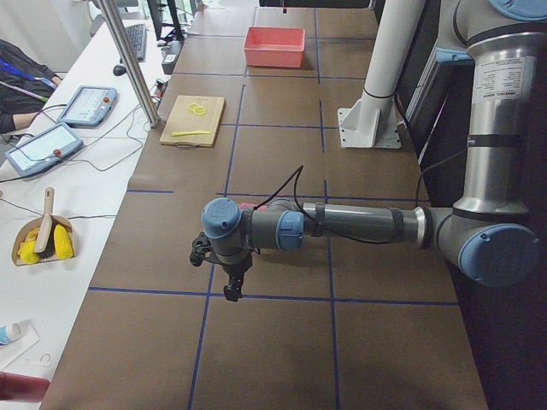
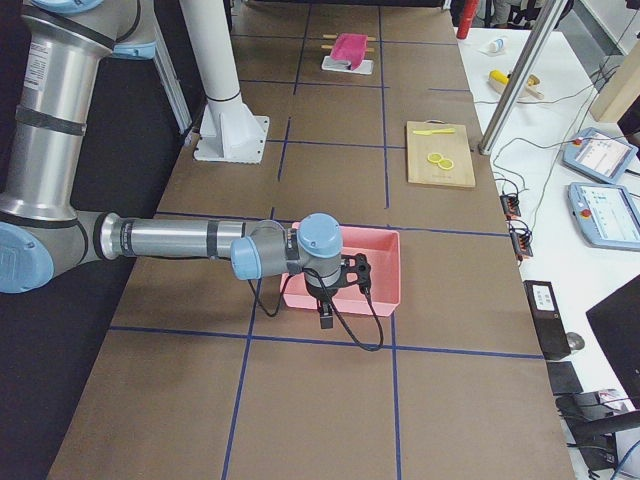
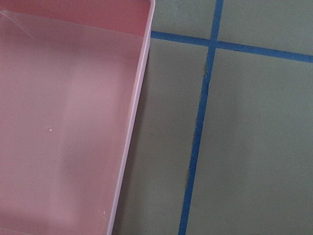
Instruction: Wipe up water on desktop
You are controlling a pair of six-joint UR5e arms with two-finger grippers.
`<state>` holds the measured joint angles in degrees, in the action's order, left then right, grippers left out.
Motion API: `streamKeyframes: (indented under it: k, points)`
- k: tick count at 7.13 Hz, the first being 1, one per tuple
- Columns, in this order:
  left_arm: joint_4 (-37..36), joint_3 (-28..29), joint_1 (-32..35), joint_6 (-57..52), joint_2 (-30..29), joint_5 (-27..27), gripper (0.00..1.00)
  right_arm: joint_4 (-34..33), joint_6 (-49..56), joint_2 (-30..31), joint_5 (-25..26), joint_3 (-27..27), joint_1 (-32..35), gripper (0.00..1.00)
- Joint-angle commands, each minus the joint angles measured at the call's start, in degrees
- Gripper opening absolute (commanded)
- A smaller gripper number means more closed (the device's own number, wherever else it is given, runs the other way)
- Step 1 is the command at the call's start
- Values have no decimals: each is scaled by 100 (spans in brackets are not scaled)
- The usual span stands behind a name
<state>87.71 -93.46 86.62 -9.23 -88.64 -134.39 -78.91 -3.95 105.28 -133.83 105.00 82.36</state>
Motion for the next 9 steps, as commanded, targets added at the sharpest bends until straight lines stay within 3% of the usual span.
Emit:
streamKeyframes:
  k: [1,3,6,9]
  points:
    - [104,21,-5,0,-4,17,100,-2,0,-16,-3,-6,0,100]
    - [463,-14,-5,0,-4,9,100,-2,0,-34,-11,-6,0,100]
    - [1630,4,-57,70,-161,-8,100,-72,-174,-262,-29,47,0,100]
    - [1757,-30,-127,720,-188,-412,100,-160,-272,-342,-98,74,-123,100]
